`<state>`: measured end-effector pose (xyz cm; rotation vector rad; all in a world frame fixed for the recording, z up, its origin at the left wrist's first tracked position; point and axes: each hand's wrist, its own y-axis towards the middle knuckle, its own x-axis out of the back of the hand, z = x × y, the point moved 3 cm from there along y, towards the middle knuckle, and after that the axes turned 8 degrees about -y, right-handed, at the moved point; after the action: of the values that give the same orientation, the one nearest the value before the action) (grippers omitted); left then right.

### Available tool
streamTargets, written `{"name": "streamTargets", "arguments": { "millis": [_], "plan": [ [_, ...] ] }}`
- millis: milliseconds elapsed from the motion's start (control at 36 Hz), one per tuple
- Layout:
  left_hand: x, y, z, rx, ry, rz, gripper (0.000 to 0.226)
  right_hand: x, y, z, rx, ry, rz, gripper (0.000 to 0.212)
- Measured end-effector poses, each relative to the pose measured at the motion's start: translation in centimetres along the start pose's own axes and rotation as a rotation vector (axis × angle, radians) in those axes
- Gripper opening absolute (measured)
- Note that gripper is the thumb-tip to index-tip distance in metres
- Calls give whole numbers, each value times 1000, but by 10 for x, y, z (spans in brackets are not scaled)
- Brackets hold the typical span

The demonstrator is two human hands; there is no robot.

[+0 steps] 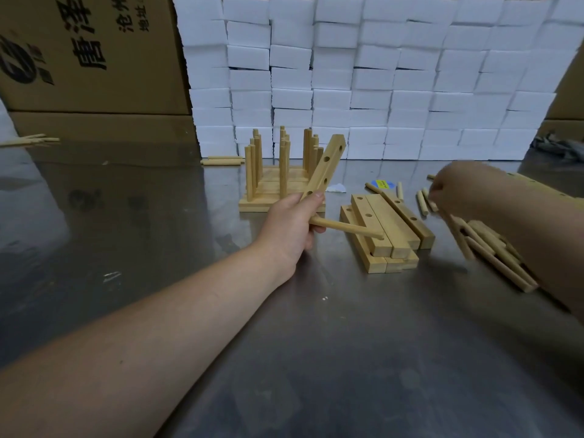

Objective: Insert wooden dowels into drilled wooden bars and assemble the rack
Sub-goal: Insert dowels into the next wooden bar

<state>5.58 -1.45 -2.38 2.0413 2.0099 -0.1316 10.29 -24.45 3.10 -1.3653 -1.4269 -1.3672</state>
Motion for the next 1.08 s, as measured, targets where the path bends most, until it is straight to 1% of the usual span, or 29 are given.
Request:
{"name": "streamTargets", "arguments": {
  "millis": [83,167,222,333,389,528,611,667,778,917,1083],
  "plan": [
    [0,0,0,-1,12,4,20,30,-9,8,37,120,-158,24],
    [0,0,0,0,7,6,20,58,-26,16,109,285,-344,27],
    [0,1,1,2,-1,7,21,69,-36,20,158,440,-415,27],
    [1,2,2,4,-2,1,25,77,-52,35,246,899,-376,18],
    [1,3,3,5,-7,-3,25,76,-55,43,291,1017,-342,20],
    [2,3,2,22,-63,-19,22,72,-64,57,320,1083,-358,25],
    [1,2,1,15,-111,-21,20,70,-68,62,337,975,-394,29],
    [1,2,0,20,-123,-21,20,68,-70,64,340,882,-452,26],
    [1,2,0,27,-137,-26,20,63,-71,66,328,834,-507,20],
    [1,2,0,25,-161,-21,21,59,-68,64,303,835,-543,21],
    [1,1,0,24,-148,35,17,56,-64,63,281,865,-586,20]
  ]
}}
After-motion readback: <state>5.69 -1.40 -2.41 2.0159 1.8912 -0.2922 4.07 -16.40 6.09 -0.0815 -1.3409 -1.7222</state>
